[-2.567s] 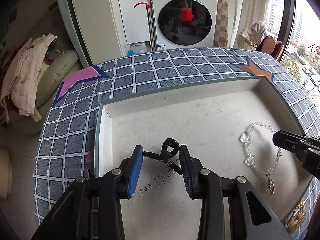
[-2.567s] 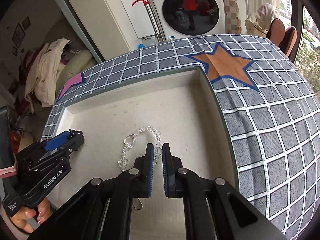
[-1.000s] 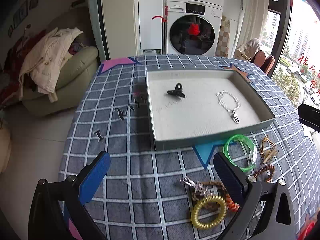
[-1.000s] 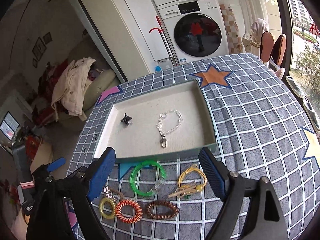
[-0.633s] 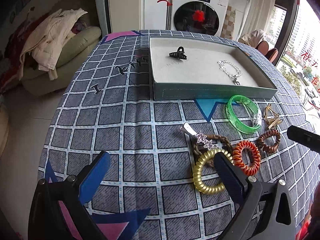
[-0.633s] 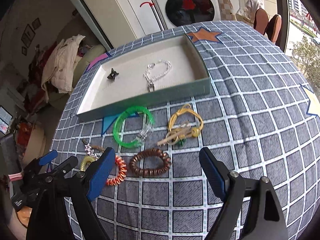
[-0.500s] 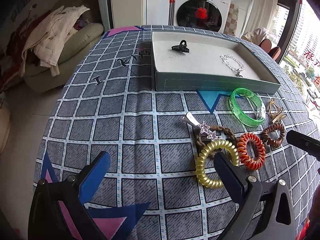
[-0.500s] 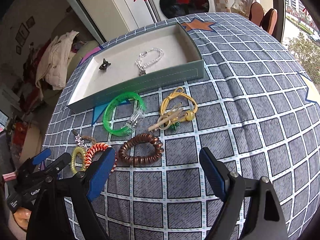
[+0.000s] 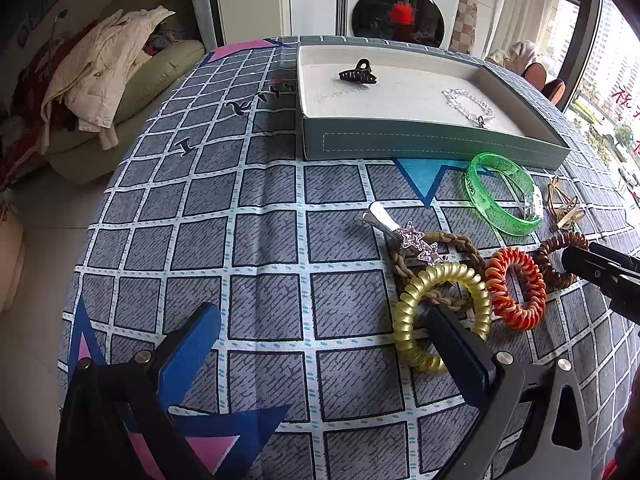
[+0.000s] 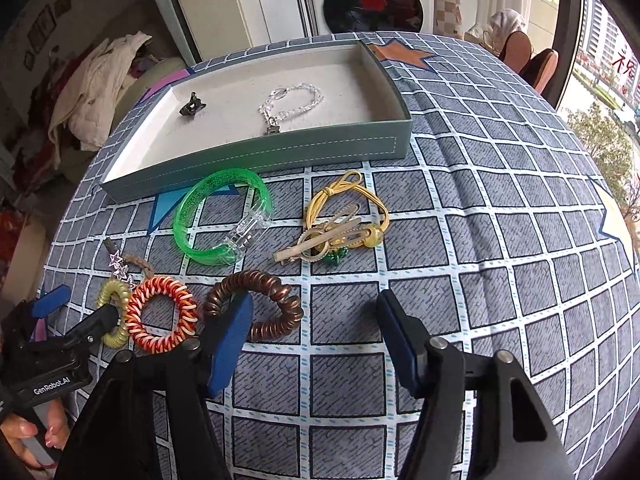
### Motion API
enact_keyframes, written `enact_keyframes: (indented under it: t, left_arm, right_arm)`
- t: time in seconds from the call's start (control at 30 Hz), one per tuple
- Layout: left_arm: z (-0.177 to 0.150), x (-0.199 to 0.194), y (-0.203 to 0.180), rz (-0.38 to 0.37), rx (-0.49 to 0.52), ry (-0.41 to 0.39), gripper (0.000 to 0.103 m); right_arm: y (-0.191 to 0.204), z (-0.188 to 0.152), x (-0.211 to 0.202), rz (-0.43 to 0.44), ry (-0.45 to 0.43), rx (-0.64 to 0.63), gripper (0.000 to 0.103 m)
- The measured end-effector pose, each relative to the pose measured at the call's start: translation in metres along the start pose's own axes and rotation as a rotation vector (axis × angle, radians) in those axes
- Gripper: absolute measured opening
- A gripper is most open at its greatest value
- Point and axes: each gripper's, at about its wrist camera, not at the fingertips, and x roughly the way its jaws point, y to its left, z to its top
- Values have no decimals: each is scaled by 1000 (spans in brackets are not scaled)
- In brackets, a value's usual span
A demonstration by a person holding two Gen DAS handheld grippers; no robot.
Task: Organize jewelry
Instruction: 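Withdraw both tools from the tray toward the coil hair ties, then grasp the brown coil hair tie with the right tool while the left tool grasps the yellow coil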
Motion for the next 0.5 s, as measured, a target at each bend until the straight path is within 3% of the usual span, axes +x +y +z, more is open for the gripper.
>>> enact_keyframes:
  t: [0.23,0.37,0.5]
  left_arm:
    - [-1,-6,-8,-18,48,-18,103]
    - [-1,-11,-14,-34,91,-29,92]
    - [-1,-12,-18,-37,114,-31,92]
  right_arm:
    - [16,-7,-1,-36,-13,-91,46]
    - [18,-10,-4,-33,-12,-111,31]
    - [20,-12,-5,-27,-11,-122,20]
